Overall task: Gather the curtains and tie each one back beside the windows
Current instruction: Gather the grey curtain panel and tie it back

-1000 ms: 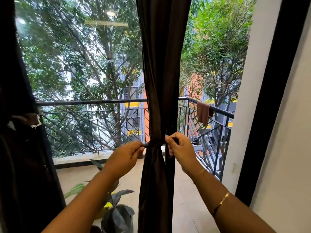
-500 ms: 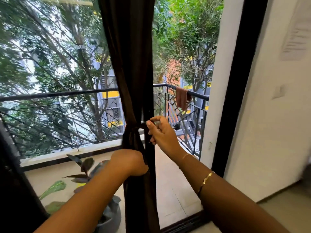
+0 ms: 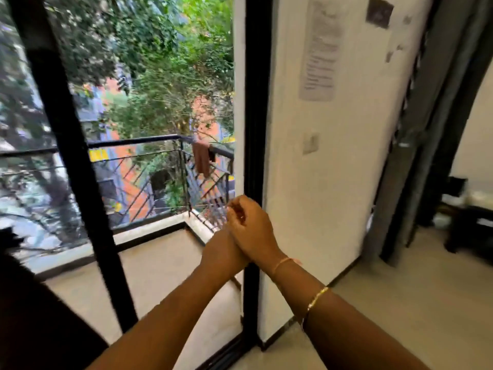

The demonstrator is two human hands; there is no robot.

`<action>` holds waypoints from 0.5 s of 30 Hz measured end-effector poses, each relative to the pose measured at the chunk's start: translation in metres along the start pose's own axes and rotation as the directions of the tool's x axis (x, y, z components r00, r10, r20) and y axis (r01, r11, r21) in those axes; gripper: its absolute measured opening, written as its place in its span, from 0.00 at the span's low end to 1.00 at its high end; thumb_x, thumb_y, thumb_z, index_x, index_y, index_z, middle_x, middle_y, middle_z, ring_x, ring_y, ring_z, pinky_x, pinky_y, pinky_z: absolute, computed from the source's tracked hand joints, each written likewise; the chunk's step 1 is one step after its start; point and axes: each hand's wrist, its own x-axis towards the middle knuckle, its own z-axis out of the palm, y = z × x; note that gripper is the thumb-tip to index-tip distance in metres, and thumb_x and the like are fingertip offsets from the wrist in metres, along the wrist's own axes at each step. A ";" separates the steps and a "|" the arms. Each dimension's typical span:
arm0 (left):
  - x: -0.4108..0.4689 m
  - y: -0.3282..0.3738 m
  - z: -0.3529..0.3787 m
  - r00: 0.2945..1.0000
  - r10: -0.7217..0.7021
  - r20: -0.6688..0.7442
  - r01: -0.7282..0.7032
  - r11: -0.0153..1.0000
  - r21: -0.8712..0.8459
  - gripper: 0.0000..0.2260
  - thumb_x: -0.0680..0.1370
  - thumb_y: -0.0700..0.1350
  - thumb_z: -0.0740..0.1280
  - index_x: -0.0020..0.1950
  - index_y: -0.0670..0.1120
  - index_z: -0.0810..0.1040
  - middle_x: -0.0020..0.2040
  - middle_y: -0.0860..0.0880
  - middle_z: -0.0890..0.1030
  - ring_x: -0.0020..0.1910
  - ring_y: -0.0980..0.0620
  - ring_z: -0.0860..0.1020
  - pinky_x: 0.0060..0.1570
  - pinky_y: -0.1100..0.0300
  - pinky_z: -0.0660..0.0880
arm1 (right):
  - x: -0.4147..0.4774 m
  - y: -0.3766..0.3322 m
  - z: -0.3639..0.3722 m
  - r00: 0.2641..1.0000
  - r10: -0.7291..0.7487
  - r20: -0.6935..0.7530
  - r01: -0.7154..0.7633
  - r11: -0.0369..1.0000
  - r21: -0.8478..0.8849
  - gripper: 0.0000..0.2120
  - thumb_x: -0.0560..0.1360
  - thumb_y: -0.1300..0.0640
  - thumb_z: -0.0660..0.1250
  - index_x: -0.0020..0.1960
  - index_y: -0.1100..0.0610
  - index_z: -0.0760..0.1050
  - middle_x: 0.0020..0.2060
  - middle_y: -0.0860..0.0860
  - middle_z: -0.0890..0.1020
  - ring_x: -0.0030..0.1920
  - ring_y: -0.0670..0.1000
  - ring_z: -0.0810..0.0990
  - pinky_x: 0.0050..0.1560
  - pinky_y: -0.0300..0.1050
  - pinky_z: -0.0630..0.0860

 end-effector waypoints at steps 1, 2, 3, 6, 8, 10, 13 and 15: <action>0.006 0.014 0.008 1.000 -0.003 -0.025 0.002 0.998 -0.062 0.20 0.77 0.44 0.62 0.69 0.46 0.68 0.65 0.43 0.74 0.62 0.45 0.74 0.57 0.55 0.69 | 0.000 0.011 -0.015 1.000 0.006 -0.018 -0.006 1.000 -0.027 0.03 0.75 0.64 0.64 0.44 0.64 0.75 0.40 0.58 0.78 0.42 0.55 0.75 0.45 0.47 0.70; 0.014 0.031 0.016 0.999 -0.005 -0.047 -0.001 0.992 -0.126 0.19 0.76 0.45 0.63 0.67 0.47 0.70 0.62 0.44 0.76 0.59 0.45 0.76 0.55 0.55 0.72 | 0.000 0.024 -0.032 0.999 0.020 -0.038 -0.022 0.998 -0.051 0.04 0.75 0.63 0.64 0.45 0.65 0.75 0.42 0.59 0.79 0.44 0.56 0.76 0.47 0.48 0.71; 0.020 0.047 0.025 0.999 0.001 -0.050 -0.010 0.985 -0.174 0.17 0.76 0.46 0.64 0.64 0.48 0.71 0.59 0.45 0.78 0.57 0.46 0.77 0.51 0.56 0.73 | -0.001 0.035 -0.048 0.998 0.036 -0.048 -0.039 0.997 -0.064 0.04 0.75 0.63 0.63 0.46 0.64 0.75 0.43 0.58 0.79 0.45 0.55 0.77 0.49 0.49 0.73; 0.046 0.088 0.051 0.997 0.073 -0.031 -0.078 0.969 -0.233 0.15 0.76 0.48 0.64 0.62 0.49 0.72 0.56 0.48 0.80 0.52 0.49 0.78 0.45 0.61 0.72 | 0.000 0.069 -0.090 0.996 0.051 -0.072 -0.058 0.994 -0.093 0.04 0.75 0.63 0.63 0.48 0.61 0.76 0.45 0.55 0.79 0.47 0.52 0.77 0.51 0.46 0.75; 0.071 0.116 0.065 0.995 0.088 -0.039 -0.095 0.963 -0.252 0.14 0.77 0.50 0.64 0.61 0.49 0.73 0.54 0.48 0.80 0.50 0.50 0.79 0.42 0.63 0.71 | 0.010 0.092 -0.119 0.994 0.043 -0.099 -0.057 0.988 -0.141 0.05 0.76 0.62 0.62 0.48 0.60 0.76 0.45 0.54 0.79 0.47 0.50 0.77 0.51 0.44 0.75; 0.100 0.143 0.083 0.993 0.103 -0.061 -0.116 0.955 -0.275 0.13 0.77 0.52 0.64 0.60 0.49 0.73 0.53 0.48 0.80 0.49 0.51 0.79 0.41 0.63 0.71 | 0.024 0.118 -0.148 0.992 0.018 -0.125 -0.044 0.977 -0.208 0.05 0.76 0.61 0.62 0.49 0.59 0.76 0.45 0.52 0.79 0.46 0.48 0.76 0.49 0.41 0.75; 0.150 0.183 0.108 0.981 0.170 -0.097 -0.190 0.944 -0.269 0.14 0.78 0.52 0.63 0.61 0.48 0.73 0.55 0.47 0.80 0.50 0.51 0.79 0.45 0.62 0.75 | 0.055 0.162 -0.191 0.991 -0.019 -0.132 -0.026 0.943 -0.331 0.05 0.76 0.59 0.62 0.50 0.59 0.76 0.46 0.53 0.78 0.46 0.50 0.75 0.49 0.43 0.74; 0.190 0.210 0.122 0.948 0.272 -0.165 -0.304 0.927 -0.220 0.17 0.77 0.49 0.64 0.64 0.47 0.72 0.58 0.46 0.79 0.54 0.50 0.77 0.51 0.59 0.76 | 0.082 0.194 -0.224 0.986 -0.037 -0.160 -0.029 0.919 -0.393 0.06 0.77 0.59 0.62 0.51 0.59 0.76 0.47 0.54 0.78 0.47 0.51 0.75 0.51 0.45 0.74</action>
